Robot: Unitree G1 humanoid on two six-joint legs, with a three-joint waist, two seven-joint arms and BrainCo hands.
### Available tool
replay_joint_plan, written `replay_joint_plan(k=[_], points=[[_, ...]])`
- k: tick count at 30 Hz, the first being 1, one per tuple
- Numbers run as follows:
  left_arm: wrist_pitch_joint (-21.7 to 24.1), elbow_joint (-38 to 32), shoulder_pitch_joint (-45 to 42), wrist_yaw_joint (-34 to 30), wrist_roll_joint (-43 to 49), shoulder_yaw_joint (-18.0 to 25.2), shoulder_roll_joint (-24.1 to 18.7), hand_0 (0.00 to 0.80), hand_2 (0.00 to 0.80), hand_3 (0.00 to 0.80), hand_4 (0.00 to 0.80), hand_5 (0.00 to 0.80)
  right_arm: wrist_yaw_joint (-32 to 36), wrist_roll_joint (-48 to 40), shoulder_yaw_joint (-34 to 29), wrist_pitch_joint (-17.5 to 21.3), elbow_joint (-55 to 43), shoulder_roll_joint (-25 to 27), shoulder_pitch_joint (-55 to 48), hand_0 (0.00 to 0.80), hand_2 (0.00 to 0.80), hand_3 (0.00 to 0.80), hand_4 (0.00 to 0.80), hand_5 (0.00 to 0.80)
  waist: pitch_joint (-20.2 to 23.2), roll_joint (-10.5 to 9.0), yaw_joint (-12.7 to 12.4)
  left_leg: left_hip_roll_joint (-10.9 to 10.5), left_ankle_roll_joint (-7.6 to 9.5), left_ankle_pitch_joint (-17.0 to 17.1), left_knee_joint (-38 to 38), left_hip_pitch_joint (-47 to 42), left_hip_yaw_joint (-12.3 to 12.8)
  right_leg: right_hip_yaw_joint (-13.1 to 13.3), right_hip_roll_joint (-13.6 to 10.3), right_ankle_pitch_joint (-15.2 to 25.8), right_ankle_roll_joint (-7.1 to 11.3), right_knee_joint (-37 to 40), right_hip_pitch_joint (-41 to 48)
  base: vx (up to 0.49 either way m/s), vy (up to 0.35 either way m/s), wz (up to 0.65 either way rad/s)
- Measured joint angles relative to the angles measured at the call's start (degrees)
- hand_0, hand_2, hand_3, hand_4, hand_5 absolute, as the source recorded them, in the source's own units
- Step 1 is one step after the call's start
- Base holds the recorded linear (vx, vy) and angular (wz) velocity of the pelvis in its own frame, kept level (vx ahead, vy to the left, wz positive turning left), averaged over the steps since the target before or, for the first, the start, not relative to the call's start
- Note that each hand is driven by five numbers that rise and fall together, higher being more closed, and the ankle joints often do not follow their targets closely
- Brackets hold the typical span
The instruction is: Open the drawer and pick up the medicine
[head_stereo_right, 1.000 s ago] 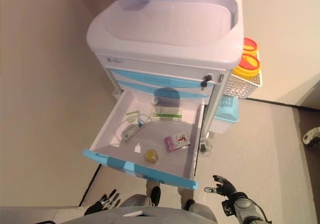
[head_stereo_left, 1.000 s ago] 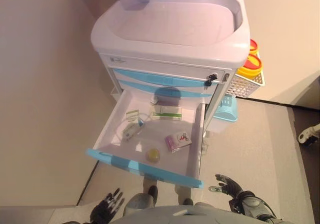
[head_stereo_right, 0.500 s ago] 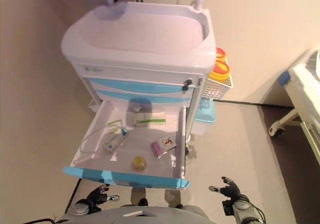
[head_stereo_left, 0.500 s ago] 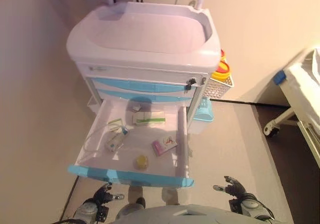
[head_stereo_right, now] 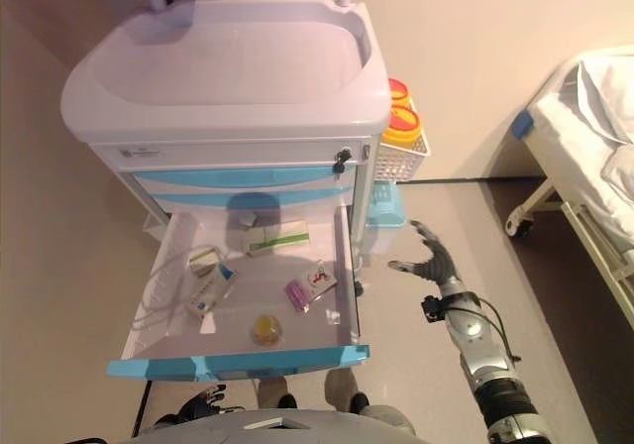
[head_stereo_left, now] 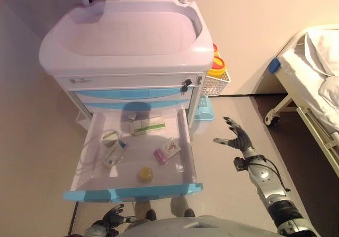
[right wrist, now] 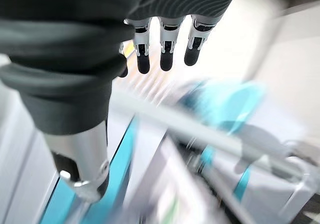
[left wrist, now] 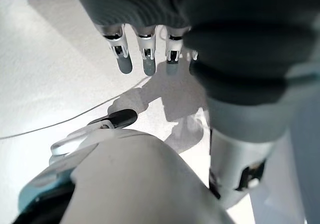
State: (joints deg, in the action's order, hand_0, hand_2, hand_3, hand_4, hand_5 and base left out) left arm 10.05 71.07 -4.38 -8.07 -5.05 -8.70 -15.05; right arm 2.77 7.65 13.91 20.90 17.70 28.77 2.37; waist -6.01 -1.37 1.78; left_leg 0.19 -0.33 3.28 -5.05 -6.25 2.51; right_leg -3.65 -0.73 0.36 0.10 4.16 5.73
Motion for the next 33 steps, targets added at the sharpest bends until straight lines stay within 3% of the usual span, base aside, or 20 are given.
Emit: replay_joint_plan(k=[6,15,17,26,33], points=[[0.1,-0.1,0.7,0.1,0.1,-0.1,0.1,0.000,0.000,0.000,0.000,0.000,6.4,7.4,8.6,5.5,-2.7,7.1,7.6,0.000,0.000,0.000,0.000,0.000,-0.2,-0.06,-1.7,-0.3,-0.05,0.2,0.0,0.6,-2.1,-1.9,-0.2,0.2,0.10,1.1,0.7,-0.004,-0.022,0.17],[-0.5,-1.9,2.5,0.5,-0.1,-0.5,0.3,0.000,0.000,0.000,0.000,0.000,1.9,22.6,18.6,9.0,0.5,8.1,16.6,0.000,0.000,0.000,0.000,0.000,-2.7,0.43,-6.5,-1.1,-0.27,1.7,0.0,2.0,-7.5,-6.8,-0.5,-0.3,0.33,1.1,1.7,0.010,-0.045,0.32],[-1.0,-2.3,2.6,0.5,-1.1,-0.4,0.4,0.000,0.000,0.000,0.000,0.000,0.1,25.7,19.2,9.1,2.7,8.0,17.4,0.000,0.000,0.000,0.000,0.000,-2.8,0.43,-8.0,-1.2,-0.21,1.9,0.0,2.0,-8.0,-7.3,-0.6,-0.4,0.33,1.1,1.9,0.015,-0.040,0.18],[-1.1,-2.9,2.7,0.5,-1.7,-0.4,-0.4,0.000,0.000,0.000,0.000,0.000,-4.5,36.6,24.4,9.2,7.9,6.5,21.0,0.000,0.000,0.000,0.000,0.000,-3.3,0.10,-10.0,-1.4,-0.44,2.7,0.0,2.6,-11.0,-10.1,-0.6,-0.5,0.51,1.1,2.6,0.014,-0.030,0.16],[-1.1,-3.6,2.7,0.5,-1.7,-0.5,-0.9,0.000,0.000,0.000,0.000,0.000,-5.4,39.7,27.9,9.1,10.7,5.2,22.1,0.000,0.000,0.000,0.000,0.000,-3.3,0.12,-11.5,-1.4,-0.75,3.2,0.0,3.2,-12.7,-11.9,-0.6,-0.6,0.33,1.1,2.6,-0.002,-0.015,0.13]])
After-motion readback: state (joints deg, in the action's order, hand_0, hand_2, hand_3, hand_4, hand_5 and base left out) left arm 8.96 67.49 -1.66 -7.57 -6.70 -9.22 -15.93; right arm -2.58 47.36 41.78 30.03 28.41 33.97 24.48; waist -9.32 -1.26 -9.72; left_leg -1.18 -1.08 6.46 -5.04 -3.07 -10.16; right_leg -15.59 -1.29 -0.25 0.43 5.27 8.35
